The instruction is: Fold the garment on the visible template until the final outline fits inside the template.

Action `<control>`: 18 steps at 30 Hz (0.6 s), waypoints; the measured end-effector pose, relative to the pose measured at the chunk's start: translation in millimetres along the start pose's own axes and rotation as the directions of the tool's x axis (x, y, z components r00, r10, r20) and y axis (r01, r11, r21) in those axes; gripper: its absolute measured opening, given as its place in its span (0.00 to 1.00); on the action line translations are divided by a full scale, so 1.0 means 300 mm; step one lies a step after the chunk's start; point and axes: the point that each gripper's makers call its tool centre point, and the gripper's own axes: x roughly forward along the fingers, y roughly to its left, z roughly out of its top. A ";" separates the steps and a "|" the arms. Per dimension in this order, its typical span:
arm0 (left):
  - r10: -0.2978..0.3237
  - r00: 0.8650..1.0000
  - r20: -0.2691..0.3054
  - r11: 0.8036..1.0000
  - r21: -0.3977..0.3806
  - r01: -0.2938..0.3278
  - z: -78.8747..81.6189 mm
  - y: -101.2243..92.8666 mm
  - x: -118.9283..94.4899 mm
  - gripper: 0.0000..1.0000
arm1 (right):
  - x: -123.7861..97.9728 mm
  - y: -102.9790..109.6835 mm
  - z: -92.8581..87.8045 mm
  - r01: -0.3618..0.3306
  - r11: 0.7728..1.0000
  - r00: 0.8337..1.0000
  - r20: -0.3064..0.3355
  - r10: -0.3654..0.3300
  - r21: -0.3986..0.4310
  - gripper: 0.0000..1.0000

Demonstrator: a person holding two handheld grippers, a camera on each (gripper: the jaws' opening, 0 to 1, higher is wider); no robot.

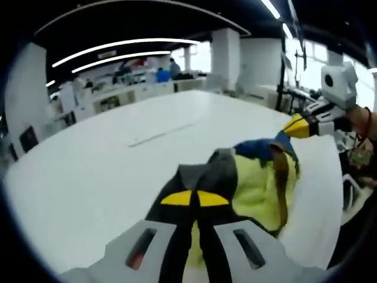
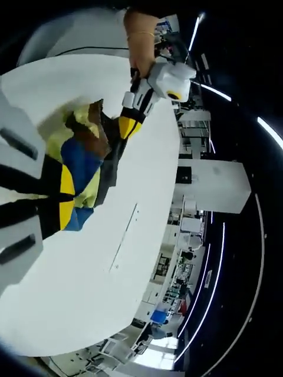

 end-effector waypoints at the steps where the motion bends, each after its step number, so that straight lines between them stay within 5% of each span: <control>1: 0.011 1.000 0.002 1.000 -0.006 -0.011 0.001 0.011 -0.009 0.00 | -0.006 -0.014 0.004 0.011 1.000 1.000 0.003 -0.011 0.004 0.00; 9: 0.060 0.998 -0.027 0.996 -0.066 -0.061 -0.025 0.073 -0.015 0.00 | 0.006 -0.152 -0.019 0.086 0.995 0.996 -0.034 -0.084 0.046 0.00; 18: 0.076 0.993 -0.094 0.993 -0.081 -0.084 -0.078 0.094 0.033 0.00 | 0.062 -0.175 -0.117 0.071 0.996 0.990 -0.124 -0.064 0.057 0.00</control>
